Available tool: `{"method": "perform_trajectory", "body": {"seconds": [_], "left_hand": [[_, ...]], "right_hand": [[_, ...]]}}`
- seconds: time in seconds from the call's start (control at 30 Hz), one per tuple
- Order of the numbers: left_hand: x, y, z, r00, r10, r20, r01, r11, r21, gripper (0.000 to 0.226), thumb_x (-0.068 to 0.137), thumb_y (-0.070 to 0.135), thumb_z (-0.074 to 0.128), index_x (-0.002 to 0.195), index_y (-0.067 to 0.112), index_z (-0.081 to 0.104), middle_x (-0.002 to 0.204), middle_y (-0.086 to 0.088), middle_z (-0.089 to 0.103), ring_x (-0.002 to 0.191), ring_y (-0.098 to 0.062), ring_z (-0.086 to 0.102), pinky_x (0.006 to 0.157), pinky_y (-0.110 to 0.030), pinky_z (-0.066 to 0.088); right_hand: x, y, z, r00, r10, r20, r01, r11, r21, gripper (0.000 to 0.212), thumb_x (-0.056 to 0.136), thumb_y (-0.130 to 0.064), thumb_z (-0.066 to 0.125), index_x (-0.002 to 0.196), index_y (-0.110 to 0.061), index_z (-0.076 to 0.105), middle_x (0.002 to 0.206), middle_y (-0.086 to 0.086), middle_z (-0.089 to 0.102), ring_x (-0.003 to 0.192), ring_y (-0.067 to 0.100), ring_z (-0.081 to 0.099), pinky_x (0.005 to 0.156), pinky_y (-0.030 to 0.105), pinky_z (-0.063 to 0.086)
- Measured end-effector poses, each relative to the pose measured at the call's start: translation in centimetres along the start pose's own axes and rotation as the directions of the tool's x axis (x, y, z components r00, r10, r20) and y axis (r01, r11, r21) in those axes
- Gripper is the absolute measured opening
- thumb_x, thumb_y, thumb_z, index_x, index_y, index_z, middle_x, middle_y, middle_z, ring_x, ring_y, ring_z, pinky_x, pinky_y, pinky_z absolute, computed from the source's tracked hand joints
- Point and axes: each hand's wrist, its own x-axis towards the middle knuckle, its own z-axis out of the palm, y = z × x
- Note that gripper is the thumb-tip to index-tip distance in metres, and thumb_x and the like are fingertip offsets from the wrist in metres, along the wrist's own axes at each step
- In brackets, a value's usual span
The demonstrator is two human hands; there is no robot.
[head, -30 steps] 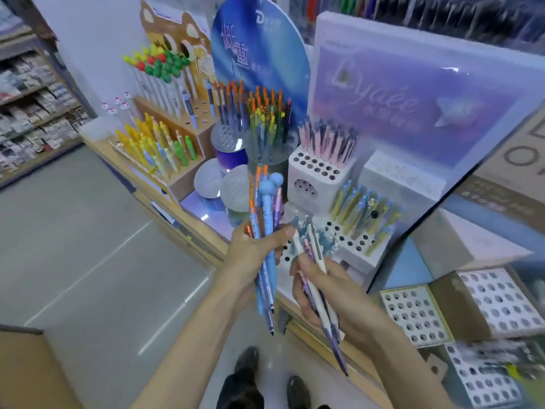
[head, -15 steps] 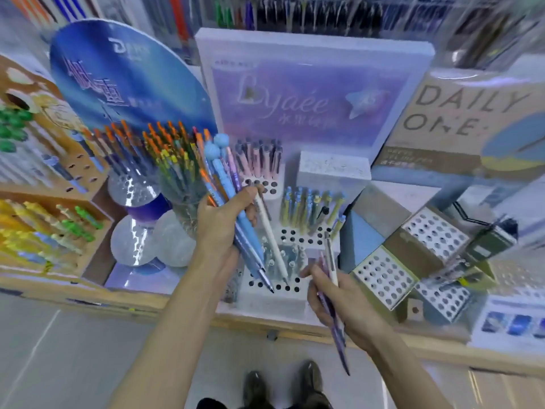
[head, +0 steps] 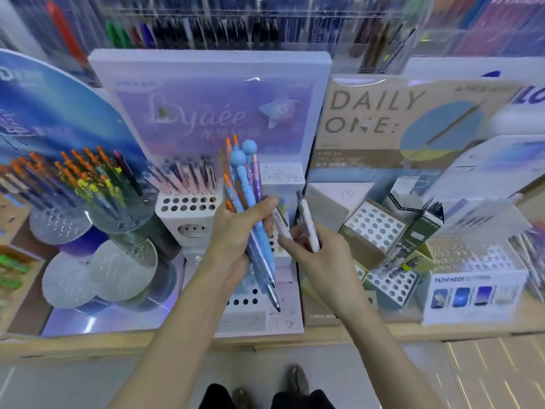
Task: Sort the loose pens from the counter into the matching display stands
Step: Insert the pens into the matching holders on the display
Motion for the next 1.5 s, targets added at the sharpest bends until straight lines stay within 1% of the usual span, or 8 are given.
{"method": "perform_trajectory", "body": {"seconds": [0.17,0.33,0.47,0.63,0.83,1.13,1.33,1.5], "left_hand": [[-0.1,-1.3,1.1,0.993,-0.029,0.111,0.019,0.996,0.092,0.007,0.064,0.014,0.074,0.066,0.016,0.068,0.045,0.003,0.052,0.039,-0.01,0.046,0.043,-0.02,0.042],[0.3,-3.2,2.2,0.992,-0.059,0.114,0.037,0.983,0.182,0.015,0.077,0.0,0.071,0.07,0.012,0.067,0.048,0.004,0.056,0.041,-0.01,0.049,0.045,-0.02,0.043],[0.1,-4.9,3.4,0.986,-0.093,0.137,0.06,0.971,0.229,0.01,0.077,0.003,0.072,0.081,0.006,0.063,0.051,0.005,0.06,0.045,-0.01,0.055,0.049,-0.019,0.046],[0.1,-6.1,4.4,0.982,-0.101,0.157,0.073,0.982,0.175,0.014,0.071,0.007,0.074,0.079,0.006,0.062,0.05,0.006,0.056,0.043,-0.01,0.048,0.045,-0.021,0.044],[0.6,-6.1,4.0,0.991,-0.101,0.083,0.085,0.98,0.18,0.014,0.068,0.02,0.073,0.071,0.014,0.06,0.052,0.004,0.058,0.041,-0.01,0.046,0.044,-0.02,0.043],[0.2,-6.0,3.9,0.989,-0.12,0.088,0.107,0.984,0.14,0.019,0.069,0.029,0.07,0.072,0.014,0.06,0.059,0.001,0.06,0.044,-0.011,0.048,0.044,-0.02,0.043],[0.2,-5.5,3.1,0.99,-0.123,0.07,0.117,0.989,0.085,0.022,0.068,0.027,0.071,0.078,0.012,0.058,0.059,0.002,0.06,0.044,-0.009,0.048,0.043,-0.019,0.043],[0.0,-5.5,3.0,0.99,-0.115,0.077,0.108,0.99,0.094,0.023,0.068,0.026,0.071,0.078,0.012,0.057,0.059,0.002,0.059,0.045,-0.009,0.049,0.043,-0.019,0.043]], "right_hand": [[0.1,1.3,-2.8,0.997,0.048,0.065,-0.051,0.998,0.035,0.029,0.088,-0.024,0.067,0.069,-0.006,0.055,0.048,-0.011,0.038,0.048,0.006,0.032,0.049,0.02,0.031],[-0.2,2.6,-5.0,0.995,0.044,0.09,-0.046,0.999,0.023,0.032,0.089,-0.017,0.065,0.061,-0.024,0.052,0.049,-0.012,0.041,0.048,0.004,0.033,0.05,0.021,0.031],[-0.4,3.2,-5.7,0.998,0.023,0.062,-0.027,0.997,0.068,0.024,0.089,-0.016,0.066,0.067,-0.017,0.056,0.048,-0.014,0.043,0.046,0.001,0.034,0.047,0.012,0.03],[0.3,4.0,-8.3,0.969,0.059,-0.241,-0.04,0.996,0.082,0.019,0.089,-0.021,0.066,0.071,-0.013,0.065,0.063,0.003,0.065,0.05,0.018,0.053,0.046,0.035,0.041],[3.5,5.4,-12.7,0.896,0.015,-0.444,-0.037,0.999,-0.04,0.022,0.093,-0.022,0.06,0.075,-0.014,0.068,0.051,-0.017,0.054,0.045,0.003,0.04,0.045,0.018,0.034],[5.2,7.2,-11.2,0.941,-0.014,-0.338,-0.032,0.991,-0.128,0.023,0.095,-0.018,0.058,0.073,-0.013,0.064,0.045,-0.023,0.051,0.041,-0.002,0.045,0.043,0.009,0.031],[6.2,7.6,-10.8,0.973,0.022,-0.23,-0.065,0.981,-0.182,0.021,0.093,-0.023,0.061,0.073,-0.019,0.058,0.057,-0.002,0.058,0.046,0.003,0.046,0.044,0.012,0.033],[7.1,7.3,-11.8,0.994,-0.054,-0.094,0.023,0.952,-0.306,0.034,0.094,-0.02,0.06,0.066,-0.032,0.045,0.052,-0.009,0.043,0.044,0.003,0.039,0.044,0.016,0.028]]}}
